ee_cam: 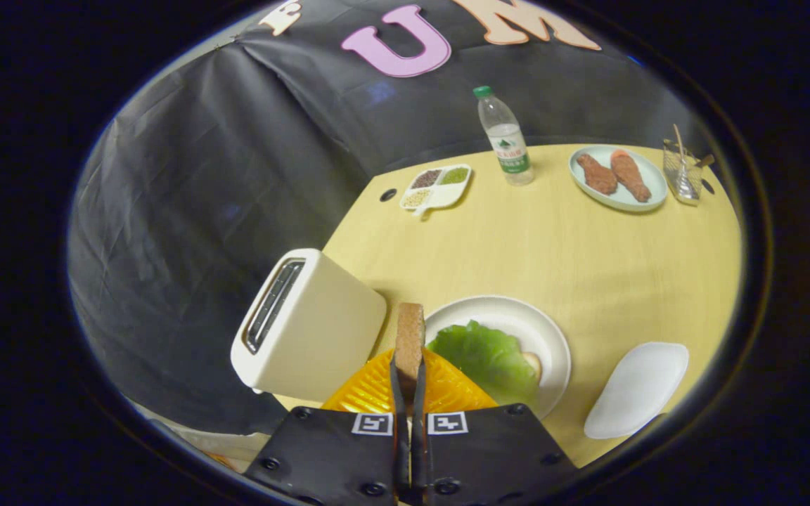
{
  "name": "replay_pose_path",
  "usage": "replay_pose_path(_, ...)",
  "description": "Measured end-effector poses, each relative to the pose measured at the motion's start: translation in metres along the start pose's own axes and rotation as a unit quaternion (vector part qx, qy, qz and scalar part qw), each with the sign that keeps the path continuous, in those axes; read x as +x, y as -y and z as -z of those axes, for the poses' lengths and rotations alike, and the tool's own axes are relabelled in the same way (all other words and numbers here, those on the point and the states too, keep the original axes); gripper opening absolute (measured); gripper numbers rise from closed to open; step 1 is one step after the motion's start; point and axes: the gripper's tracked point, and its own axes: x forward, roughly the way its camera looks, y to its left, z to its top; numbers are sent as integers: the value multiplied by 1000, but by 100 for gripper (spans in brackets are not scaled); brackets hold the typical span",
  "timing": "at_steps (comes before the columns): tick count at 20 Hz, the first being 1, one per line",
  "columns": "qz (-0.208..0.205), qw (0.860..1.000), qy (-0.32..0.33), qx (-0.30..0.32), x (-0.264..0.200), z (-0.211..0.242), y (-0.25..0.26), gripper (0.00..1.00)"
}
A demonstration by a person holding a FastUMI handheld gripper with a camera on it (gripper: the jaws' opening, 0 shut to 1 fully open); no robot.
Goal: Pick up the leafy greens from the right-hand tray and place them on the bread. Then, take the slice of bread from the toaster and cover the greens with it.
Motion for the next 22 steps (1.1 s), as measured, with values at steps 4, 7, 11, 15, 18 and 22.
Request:
replay_pose_path(4,27,1000,-7,-1,2,5,27,7)
replay_pose_path(7,38,999,-12,-5,1,12,36,21)
replay_pose_path(11,82,995,-27,-52,-4,28,62,48)
replay_pose_path(15,97,993,-18,-68,-9,30,74,90)
replay_pose_path(18,99,992,-9,-78,-14,27,77,100)
replay_pose_path(22,86,992,20,-85,-25,19,73,100)
